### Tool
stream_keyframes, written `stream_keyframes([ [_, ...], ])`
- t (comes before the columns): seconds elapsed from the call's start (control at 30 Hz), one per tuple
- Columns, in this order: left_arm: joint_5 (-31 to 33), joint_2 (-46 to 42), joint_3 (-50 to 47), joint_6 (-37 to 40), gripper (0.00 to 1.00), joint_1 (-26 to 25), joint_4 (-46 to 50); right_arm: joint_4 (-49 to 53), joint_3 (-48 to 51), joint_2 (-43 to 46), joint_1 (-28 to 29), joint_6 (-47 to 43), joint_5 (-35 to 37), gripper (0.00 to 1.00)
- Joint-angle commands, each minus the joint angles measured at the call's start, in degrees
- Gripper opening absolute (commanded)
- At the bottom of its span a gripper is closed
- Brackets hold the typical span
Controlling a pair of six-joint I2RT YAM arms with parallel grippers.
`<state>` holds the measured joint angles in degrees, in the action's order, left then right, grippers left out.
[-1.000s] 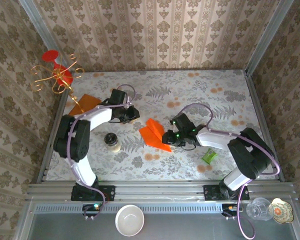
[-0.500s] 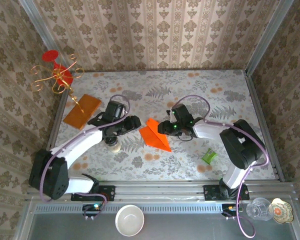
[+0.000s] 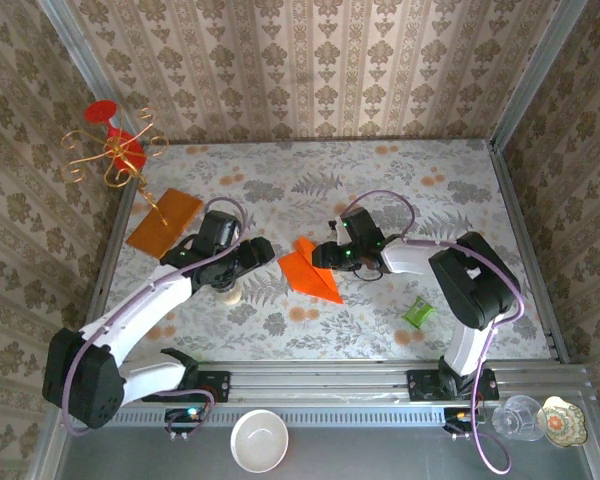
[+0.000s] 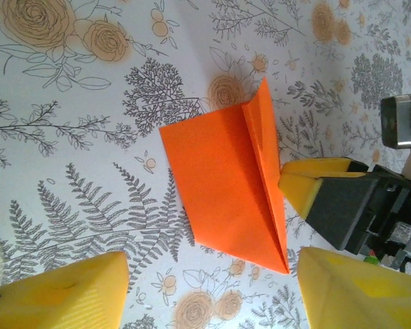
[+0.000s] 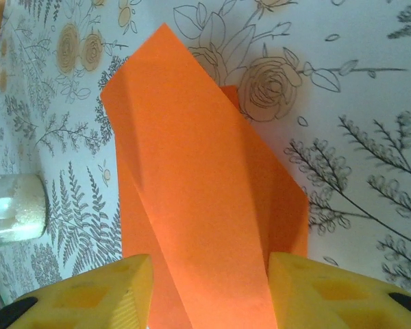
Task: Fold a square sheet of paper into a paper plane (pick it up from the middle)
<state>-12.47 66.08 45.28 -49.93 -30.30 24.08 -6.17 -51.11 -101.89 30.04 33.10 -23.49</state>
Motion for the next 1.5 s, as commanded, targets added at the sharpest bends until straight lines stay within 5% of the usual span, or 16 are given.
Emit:
stream_keyframes([
  [0.0,0.89,-1.23,-0.08,0.7,0.72,0.25,1.24,-0.44,1.27,2.92,-0.42,-1.55,3.88,0.51],
  [0.27,-1.88,2.34,0.6,0.63,0.85,0.25,-2.44,2.11,-0.98,-1.19,-0.93,-4.19,-1.81,0.51],
  [0.63,-5.82,10.45,3.47,3.08,0.98,-2.32,-9.93,2.65,-0.74,0.81,-2.0,-2.79,-0.79,0.5],
  [1.47,-14.07,35.01,11.63,-0.37,0.58,-8.94,-24.4,4.15,5.27,9.48,-3.23,1.3,6.08,0.39],
])
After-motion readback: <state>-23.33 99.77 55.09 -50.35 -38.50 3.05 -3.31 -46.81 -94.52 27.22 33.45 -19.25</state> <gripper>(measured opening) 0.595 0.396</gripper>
